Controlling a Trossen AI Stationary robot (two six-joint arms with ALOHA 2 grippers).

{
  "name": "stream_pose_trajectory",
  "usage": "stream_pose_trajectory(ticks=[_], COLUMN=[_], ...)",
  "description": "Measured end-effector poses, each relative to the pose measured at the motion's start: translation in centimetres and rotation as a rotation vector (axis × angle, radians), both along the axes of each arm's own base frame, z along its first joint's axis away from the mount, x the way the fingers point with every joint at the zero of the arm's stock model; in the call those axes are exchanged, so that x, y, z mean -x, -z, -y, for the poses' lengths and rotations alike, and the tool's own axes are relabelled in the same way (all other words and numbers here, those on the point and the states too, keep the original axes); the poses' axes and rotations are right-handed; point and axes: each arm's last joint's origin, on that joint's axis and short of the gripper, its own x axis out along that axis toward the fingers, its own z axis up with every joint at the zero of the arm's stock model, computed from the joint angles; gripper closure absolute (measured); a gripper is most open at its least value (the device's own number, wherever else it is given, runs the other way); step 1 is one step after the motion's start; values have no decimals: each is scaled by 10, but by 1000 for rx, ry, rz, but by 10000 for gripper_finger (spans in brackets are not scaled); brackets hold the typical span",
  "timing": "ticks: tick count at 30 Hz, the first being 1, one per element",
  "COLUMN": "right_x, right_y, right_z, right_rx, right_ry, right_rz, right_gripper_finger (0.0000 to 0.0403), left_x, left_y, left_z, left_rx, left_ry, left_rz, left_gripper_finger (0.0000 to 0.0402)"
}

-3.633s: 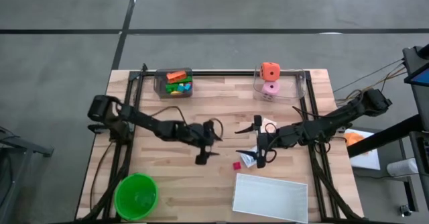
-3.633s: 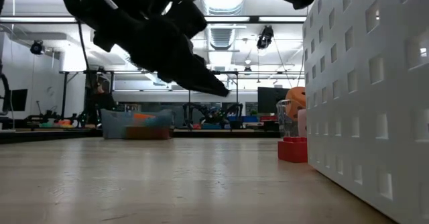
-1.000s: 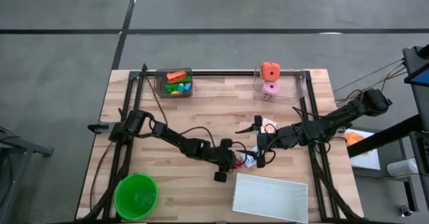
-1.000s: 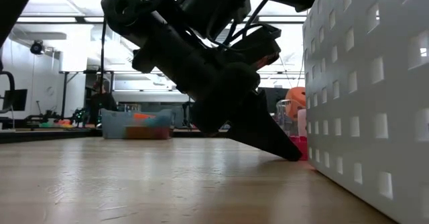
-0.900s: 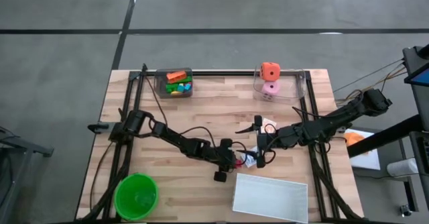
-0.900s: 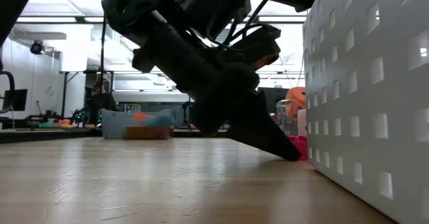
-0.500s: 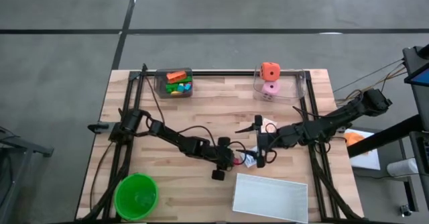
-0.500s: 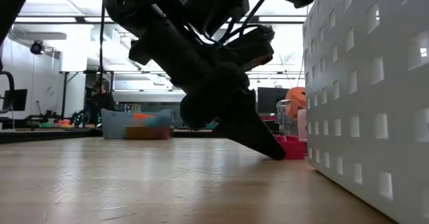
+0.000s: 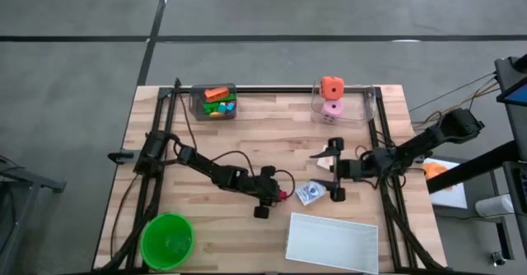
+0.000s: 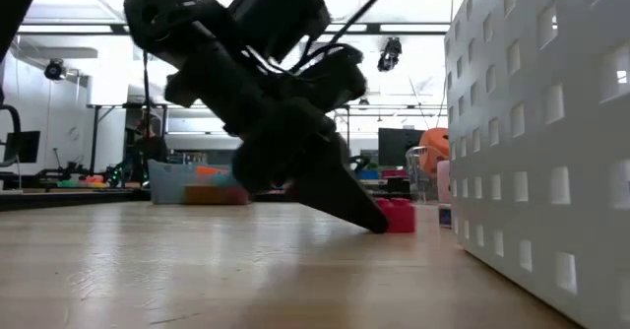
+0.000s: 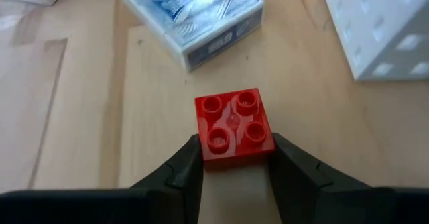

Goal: Pick & Place Toys
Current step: Put the red game piece into the black bin

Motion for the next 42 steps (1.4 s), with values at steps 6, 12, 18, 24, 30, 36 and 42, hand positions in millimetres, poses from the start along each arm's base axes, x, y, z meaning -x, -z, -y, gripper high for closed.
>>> stream_pose_trajectory(ticks=[6, 12, 18, 24, 30, 36, 42], right_x=[26, 33, 32, 30, 29, 29, 29], right_y=[8, 12, 18, 17, 15, 16, 16], right_z=[10, 13, 13, 12, 12, 13, 13], right_rx=[-23, -49, -60, -65, -67, -64, -62], right_ry=[6, 1, 12, 16, 16, 22, 23], right_rz=[44, 28, -24, -26, -21, -24, -27], right_gripper_finger=[90, 90, 90, 90, 90, 90, 90], left_x=[19, 47, 89, 132, 171, 198, 212], left_y=[-14, -37, -63, -83, -89, -82, -75], left_z=[-12, -34, -68, -125, -184, -223, -233], left_rx=[22, 31, -35, -15, -14, -17, -6], left_ry=[-22, -87, -273, -528, -823, -1033, -1109], left_rz=[102, 161, 235, 279, 293, 202, 118], left_gripper_finger=[269, 269, 269, 269, 269, 269, 269])
